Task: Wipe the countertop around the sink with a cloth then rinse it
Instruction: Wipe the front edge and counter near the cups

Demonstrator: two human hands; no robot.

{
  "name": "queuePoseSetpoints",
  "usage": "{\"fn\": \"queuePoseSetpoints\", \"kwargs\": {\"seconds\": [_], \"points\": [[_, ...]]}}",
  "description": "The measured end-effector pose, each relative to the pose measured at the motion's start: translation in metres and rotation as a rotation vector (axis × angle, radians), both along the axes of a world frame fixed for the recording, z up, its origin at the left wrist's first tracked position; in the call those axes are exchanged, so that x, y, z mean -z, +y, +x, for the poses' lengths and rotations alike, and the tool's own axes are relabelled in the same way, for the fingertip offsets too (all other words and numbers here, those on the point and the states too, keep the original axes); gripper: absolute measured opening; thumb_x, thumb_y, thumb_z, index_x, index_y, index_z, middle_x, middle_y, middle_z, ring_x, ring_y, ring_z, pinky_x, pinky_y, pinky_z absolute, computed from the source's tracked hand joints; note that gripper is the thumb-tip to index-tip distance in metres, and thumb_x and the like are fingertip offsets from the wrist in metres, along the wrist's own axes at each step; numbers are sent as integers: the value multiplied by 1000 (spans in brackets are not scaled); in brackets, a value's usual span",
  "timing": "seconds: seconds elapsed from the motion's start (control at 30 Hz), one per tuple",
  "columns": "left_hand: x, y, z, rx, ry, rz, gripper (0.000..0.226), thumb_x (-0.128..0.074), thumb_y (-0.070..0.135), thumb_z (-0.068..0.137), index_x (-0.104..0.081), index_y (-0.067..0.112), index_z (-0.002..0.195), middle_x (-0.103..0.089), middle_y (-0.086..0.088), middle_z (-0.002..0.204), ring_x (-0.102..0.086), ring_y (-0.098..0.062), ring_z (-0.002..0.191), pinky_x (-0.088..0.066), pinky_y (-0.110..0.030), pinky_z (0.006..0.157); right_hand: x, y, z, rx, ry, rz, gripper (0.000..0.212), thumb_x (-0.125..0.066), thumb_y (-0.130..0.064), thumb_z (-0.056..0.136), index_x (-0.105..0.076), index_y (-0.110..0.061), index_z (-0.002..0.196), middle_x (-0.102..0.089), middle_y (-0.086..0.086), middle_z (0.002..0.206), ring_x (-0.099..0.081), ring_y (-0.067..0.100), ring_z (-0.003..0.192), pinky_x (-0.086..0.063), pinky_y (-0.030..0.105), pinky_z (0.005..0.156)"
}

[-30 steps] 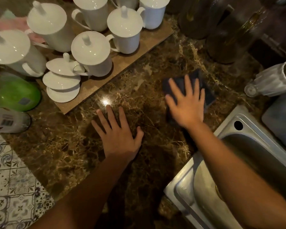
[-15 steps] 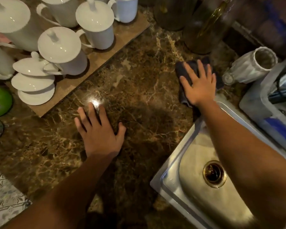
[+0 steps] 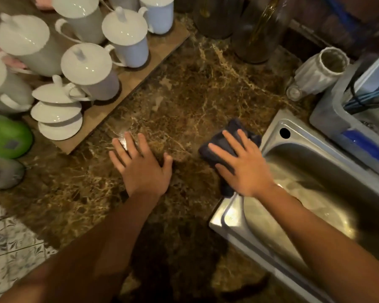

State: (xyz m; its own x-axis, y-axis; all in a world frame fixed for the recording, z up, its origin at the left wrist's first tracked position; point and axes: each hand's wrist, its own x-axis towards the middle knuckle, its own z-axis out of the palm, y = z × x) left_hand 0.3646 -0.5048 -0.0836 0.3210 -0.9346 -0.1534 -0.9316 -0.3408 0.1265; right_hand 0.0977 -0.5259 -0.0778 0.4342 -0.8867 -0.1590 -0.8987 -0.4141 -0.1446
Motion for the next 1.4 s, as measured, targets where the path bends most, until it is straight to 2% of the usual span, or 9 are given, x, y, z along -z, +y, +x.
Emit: {"fn": "queuePoseSetpoints", "kwargs": {"seconds": [0.07,0.27,0.4,0.6,0.7,0.87,1.07,1.2,1.4], "points": [[0,0,0,4,-5,4,89,-28,65,89,-25,7,156,-15,-23,165,-5,-47,152,-6,-63,121,4,-31,-16,154,32,-42,55,-34,-56,100,-37,-40,153,-33,13,162,-26,42,148,-25,54,119],[6,2,0,20,1,-108,84,-45,59,86,-42,3,149,-32,-27,158,-22,-51,147,-16,-66,118,10,-67,10,737,54,34,61,-23,-64,99,-18,-46,157,-11,8,169,-2,41,154,-2,53,125],[3,3,-1,23,-17,-50,88,-38,64,89,-31,6,156,-22,-24,163,-12,-48,151,-11,-64,120,11,-23,42,879,69,53,65,-19,-58,102,-15,-30,161,-5,18,168,2,39,154,4,53,124],[0,6,0,40,26,-42,91,-35,67,88,-26,9,157,-19,-23,164,-7,-47,151,-8,-63,120,7,103,114,676,114,59,61,-19,-43,103,-26,-20,159,-22,21,164,-6,47,152,-6,67,118],[-5,10,0,88,65,-59,84,-42,64,87,-33,14,154,-24,-20,162,-10,-44,151,-6,-64,120,-5,162,126,620,49,67,59,-31,-50,101,-31,-32,157,-26,23,162,-21,54,146,-23,63,117],[-10,40,-4,252,69,-58,71,-46,54,92,-39,12,149,-30,-22,159,-20,-43,148,-14,-60,120,-11,214,66,377,33,69,59,-36,-54,102,-27,-36,157,-19,10,167,-22,43,150,-25,53,120],[-15,116,-49,430,42,-4,71,-49,53,88,-42,10,145,-34,-23,156,-28,-44,143,-20,-60,117,-17,232,11,621,-16,105,66,-29,-51,100,-29,-19,157,-40,7,157,-40,33,139,-34,43,113],[-12,145,-64,448,18,-9,69,-47,48,89,-44,8,145,-39,-23,153,-32,-45,141,-23,-60,115,-18,209,50,797,-20,151,77,-7,-55,96,-23,-15,159,-33,13,160,-29,36,146,-23,45,120],[-9,147,-74,437,-19,-17,58,-48,39,96,-43,9,145,-38,-24,153,-30,-45,142,-22,-63,115,-8,203,65,705,-119,74,63,-26,-52,101,-25,-26,158,-24,14,164,-29,38,144,-27,48,118]]}}
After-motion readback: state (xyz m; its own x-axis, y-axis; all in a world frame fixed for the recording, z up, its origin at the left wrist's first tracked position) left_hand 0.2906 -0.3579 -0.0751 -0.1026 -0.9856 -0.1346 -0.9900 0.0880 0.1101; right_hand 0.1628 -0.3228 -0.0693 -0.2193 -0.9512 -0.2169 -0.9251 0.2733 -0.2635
